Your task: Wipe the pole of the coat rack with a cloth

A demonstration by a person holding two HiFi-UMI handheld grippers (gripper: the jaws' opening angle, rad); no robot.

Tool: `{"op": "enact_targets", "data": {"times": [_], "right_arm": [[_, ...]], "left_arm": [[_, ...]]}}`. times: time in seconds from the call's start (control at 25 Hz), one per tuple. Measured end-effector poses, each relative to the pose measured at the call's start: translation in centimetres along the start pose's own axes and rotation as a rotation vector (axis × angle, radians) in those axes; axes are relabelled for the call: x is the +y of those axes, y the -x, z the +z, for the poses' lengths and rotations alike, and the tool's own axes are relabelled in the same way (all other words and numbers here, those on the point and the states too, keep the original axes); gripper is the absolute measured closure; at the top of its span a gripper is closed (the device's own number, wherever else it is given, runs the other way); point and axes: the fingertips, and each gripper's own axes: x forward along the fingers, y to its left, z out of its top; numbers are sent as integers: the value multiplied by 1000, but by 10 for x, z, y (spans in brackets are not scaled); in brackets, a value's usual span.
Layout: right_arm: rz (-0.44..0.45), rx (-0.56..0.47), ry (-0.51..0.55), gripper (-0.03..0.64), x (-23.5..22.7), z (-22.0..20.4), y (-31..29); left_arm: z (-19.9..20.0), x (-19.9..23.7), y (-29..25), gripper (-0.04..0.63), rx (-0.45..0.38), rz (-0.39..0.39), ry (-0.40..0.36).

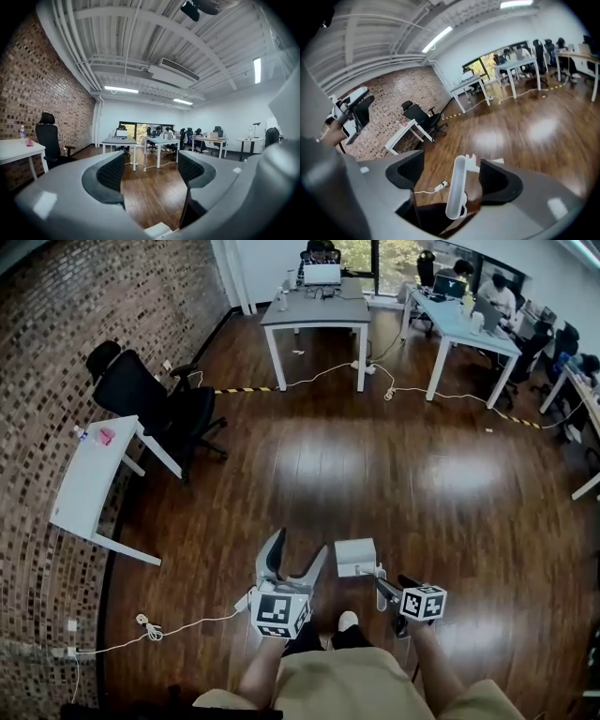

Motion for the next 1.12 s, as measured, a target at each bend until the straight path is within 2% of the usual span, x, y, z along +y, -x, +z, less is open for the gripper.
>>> {"op": "enact_targets", "data": {"times": [0.16, 0.28, 0.36, 0.52, 0.6, 0.64, 0.8, 0.92, 1.04, 1.12], "right_arm": [[8, 225, -66, 261, -24, -43, -48], [4, 315, -121, 298, -36, -66, -73], [29, 317, -181, 317, -33, -69, -80], [54, 305, -192, 446, -20, -54, -88], [81, 289, -187, 573, -12, -46, -93], [101, 279, -177, 596, -8, -41, -95], [174, 197, -137, 600, 7, -9, -94], [181, 195, -121, 604, 27, 25, -83], [171, 196, -155, 607, 57, 56, -71], [171, 161, -184, 609, 75, 78, -62]], "left_arm": [[-6, 18, -18, 253, 26, -3, 6], [-11, 36, -33, 253, 44, -11, 11], [-10, 46, -40, 253, 53, -21, 5], [-9, 66, -54, 253, 66, -37, 6], [-13, 73, -58, 253, 79, -44, 15], [-15, 74, -60, 254, 81, -47, 20], [-20, 76, -67, 255, 80, -56, 29], [-18, 77, -71, 255, 75, -53, 31], [-16, 83, -73, 258, 71, -44, 35], [-15, 87, -73, 258, 70, -38, 36]]}}
